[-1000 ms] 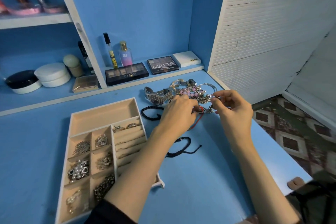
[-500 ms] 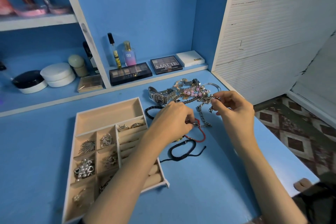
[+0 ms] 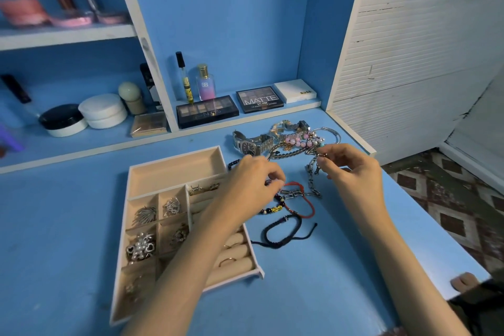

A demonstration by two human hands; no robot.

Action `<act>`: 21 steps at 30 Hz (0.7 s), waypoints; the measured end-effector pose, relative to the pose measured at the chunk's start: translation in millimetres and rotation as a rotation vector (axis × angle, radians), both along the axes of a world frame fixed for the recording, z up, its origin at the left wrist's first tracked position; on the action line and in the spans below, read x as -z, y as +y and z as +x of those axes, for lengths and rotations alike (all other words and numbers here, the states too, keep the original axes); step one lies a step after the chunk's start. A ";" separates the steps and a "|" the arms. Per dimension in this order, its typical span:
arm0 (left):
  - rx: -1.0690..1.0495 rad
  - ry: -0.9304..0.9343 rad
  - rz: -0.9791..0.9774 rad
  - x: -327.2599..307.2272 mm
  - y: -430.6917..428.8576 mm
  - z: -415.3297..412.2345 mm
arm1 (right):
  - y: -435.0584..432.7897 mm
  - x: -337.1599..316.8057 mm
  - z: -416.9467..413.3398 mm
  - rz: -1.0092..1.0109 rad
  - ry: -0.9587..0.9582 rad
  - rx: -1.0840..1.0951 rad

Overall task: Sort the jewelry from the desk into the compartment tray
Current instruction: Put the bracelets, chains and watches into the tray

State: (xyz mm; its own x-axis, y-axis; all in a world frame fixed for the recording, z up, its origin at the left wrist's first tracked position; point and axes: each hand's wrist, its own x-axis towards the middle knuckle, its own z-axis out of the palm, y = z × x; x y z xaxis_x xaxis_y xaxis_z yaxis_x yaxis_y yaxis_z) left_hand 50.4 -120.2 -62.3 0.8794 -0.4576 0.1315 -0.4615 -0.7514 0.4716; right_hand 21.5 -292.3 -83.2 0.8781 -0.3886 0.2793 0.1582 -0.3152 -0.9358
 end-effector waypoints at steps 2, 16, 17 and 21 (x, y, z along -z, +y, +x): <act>-0.101 -0.086 0.011 0.3 11.3 1.2 | 2.2 0.8 0.2 -0.012 0.009 -0.031; -0.162 -0.215 0.292 0.3 26.3 11.6 | 9.6 1.6 -2.5 -0.059 0.015 -0.124; -0.158 -0.221 0.291 0.8 26.9 12.0 | 10.1 1.5 -2.6 -0.059 0.013 -0.128; -0.158 -0.208 0.190 2.7 29.5 10.1 | 11.1 1.1 -2.8 -0.066 0.007 -0.122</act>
